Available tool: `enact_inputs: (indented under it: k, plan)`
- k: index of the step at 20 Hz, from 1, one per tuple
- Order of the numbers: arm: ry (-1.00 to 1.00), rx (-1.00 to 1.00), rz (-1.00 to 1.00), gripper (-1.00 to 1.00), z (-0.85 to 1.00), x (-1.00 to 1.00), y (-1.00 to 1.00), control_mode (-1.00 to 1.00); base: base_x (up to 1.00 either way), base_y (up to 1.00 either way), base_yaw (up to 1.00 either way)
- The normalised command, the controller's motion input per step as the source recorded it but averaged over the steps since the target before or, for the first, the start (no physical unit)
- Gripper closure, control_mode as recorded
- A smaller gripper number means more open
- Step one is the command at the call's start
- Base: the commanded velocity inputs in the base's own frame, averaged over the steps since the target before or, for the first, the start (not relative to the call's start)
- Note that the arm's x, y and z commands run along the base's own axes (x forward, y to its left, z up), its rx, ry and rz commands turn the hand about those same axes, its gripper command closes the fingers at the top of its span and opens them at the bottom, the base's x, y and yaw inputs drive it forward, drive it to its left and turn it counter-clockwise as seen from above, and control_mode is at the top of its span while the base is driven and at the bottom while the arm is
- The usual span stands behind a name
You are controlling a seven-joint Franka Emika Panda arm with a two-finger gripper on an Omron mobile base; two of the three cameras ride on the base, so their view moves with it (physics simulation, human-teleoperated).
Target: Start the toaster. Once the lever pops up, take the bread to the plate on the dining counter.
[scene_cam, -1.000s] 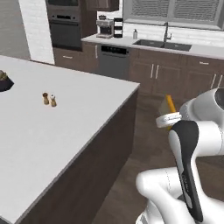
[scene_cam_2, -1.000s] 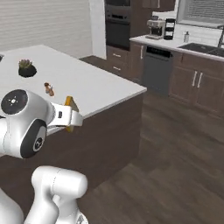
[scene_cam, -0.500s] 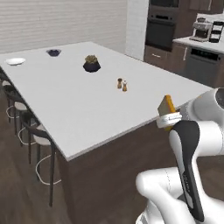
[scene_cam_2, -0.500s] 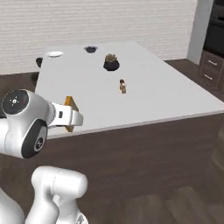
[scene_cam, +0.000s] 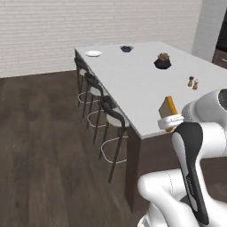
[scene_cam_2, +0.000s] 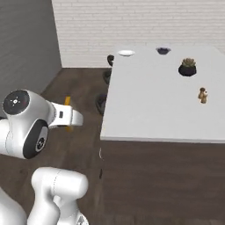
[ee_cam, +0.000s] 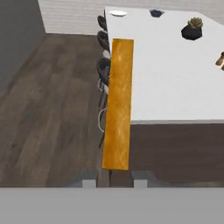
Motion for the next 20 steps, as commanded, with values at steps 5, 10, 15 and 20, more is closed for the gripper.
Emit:
enact_inputs:
  k: [5,10,15,20]
  plan:
    - [0.00,0.00,0.00,1.00,0.00,0.00,0.00,1.00,0.32,1.00,0.22]
    - [0.00,0.00,0.00,1.00,0.00,0.00,0.00,1.00,0.93,0.95,0.05]
    - [0.00,0.00,0.00,1.00,0.00,0.00,0.00,1.00,1.00,0.36,-0.07]
    - [0.00,0.00,0.00,1.00,0.00,0.00,0.00,1.00,1.00,0.00,-0.18]
